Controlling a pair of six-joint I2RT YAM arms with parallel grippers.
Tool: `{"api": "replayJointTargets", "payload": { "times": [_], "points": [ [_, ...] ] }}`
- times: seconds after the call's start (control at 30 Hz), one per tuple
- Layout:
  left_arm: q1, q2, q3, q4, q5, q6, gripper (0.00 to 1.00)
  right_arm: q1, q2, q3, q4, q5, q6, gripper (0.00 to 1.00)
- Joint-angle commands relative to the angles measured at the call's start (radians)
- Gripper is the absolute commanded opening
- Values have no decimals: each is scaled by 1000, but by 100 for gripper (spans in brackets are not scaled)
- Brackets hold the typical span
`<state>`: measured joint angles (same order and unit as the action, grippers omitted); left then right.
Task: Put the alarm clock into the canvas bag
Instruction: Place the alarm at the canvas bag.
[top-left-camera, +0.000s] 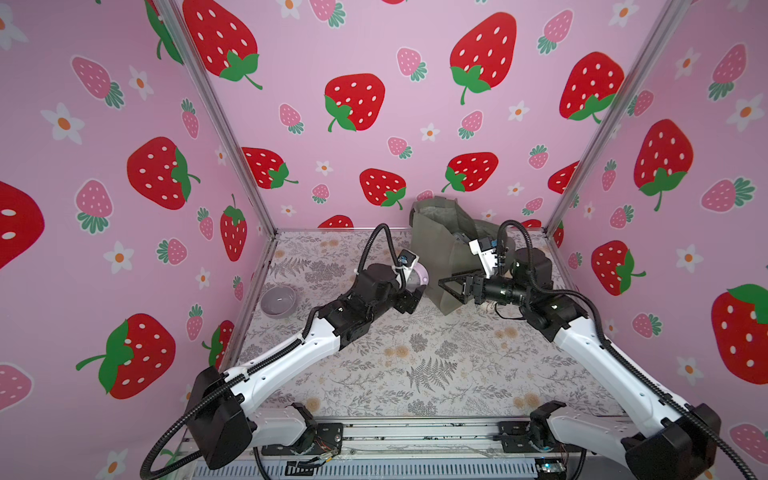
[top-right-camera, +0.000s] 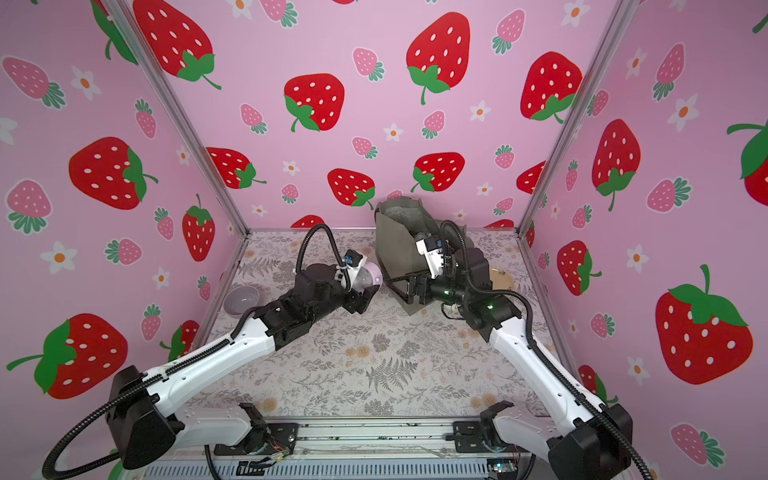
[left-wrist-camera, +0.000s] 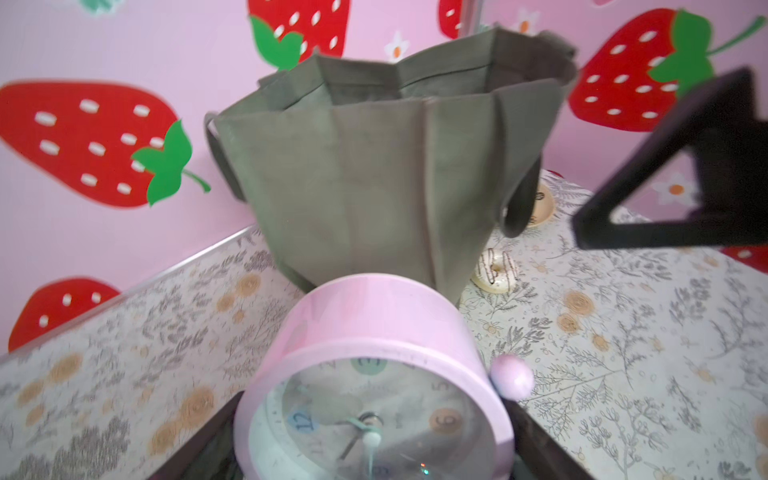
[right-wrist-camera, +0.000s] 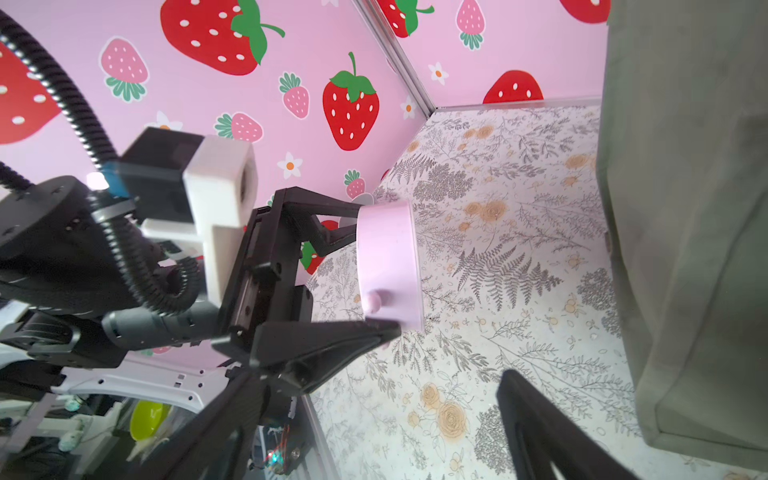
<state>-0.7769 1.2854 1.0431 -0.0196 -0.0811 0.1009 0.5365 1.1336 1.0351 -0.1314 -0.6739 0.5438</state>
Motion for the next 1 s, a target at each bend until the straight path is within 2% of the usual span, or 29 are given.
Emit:
{"api": "replayJointTargets", "payload": {
  "times": [0.0,0.13,0.33,0.47,0.53,0.67,0.73,0.93,0.97],
  "points": [
    [-42,-22,-11,110,87,162,61,-1,-12,38,-31,-26,-24,82],
    [-76,-1,12,103,115,208,61,6,11,52,-63,-25,-33,70],
    [-100,30,48,95,144,233,61,36,37,68,-122,24,-60,67],
    [-103,51,72,91,150,241,61,67,50,66,-136,38,-67,55],
    [-103,57,79,93,149,243,61,76,52,61,-146,67,-72,52],
    [-103,66,83,108,139,243,62,83,60,60,-163,102,-83,38],
    [-104,72,87,108,128,241,67,82,61,77,-174,123,-89,33],
    [-99,39,12,213,31,201,100,79,61,177,-225,205,-126,33],
    [-91,22,-10,227,30,191,99,75,61,205,-236,226,-136,33]
  ]
}}
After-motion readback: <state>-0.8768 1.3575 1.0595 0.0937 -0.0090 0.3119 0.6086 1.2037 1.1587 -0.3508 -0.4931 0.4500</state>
